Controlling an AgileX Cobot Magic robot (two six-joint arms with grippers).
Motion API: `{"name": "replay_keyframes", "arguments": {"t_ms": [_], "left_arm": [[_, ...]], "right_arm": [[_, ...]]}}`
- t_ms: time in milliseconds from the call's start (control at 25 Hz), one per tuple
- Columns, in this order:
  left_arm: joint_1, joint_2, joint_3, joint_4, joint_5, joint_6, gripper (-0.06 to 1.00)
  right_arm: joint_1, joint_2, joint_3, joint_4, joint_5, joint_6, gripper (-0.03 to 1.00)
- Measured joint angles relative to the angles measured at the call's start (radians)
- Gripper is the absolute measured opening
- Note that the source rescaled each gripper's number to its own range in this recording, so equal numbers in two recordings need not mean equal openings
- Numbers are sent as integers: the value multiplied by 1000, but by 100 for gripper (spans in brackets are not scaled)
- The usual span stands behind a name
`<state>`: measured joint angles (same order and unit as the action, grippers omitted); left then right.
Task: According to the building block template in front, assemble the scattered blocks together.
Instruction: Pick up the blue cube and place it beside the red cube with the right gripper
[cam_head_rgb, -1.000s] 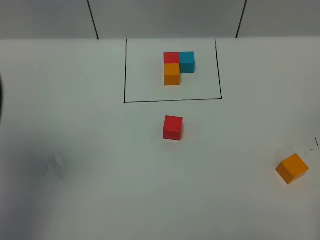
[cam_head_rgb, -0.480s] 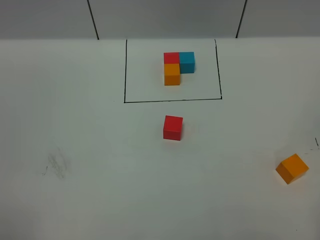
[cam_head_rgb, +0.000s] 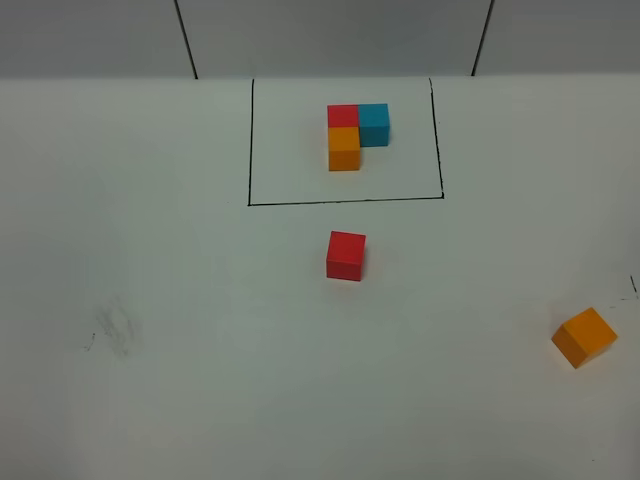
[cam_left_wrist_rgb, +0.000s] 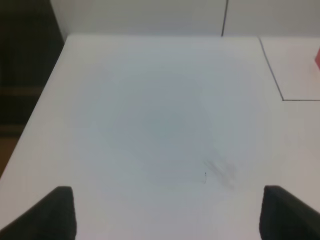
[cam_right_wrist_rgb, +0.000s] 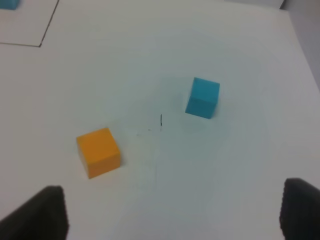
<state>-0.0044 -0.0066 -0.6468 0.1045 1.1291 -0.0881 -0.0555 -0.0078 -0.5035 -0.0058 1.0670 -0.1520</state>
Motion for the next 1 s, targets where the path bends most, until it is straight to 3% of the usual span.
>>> {"name": "replay_keyframes", "arguments": {"t_ms": [200, 1000], "left_arm": [[14, 0, 134, 0, -36, -25, 68], [14, 0, 142, 1, -43, -28, 68]], "right_arm": [[0, 0, 0, 0, 0, 0, 72], [0, 0, 0, 0, 0, 0, 72]]}}
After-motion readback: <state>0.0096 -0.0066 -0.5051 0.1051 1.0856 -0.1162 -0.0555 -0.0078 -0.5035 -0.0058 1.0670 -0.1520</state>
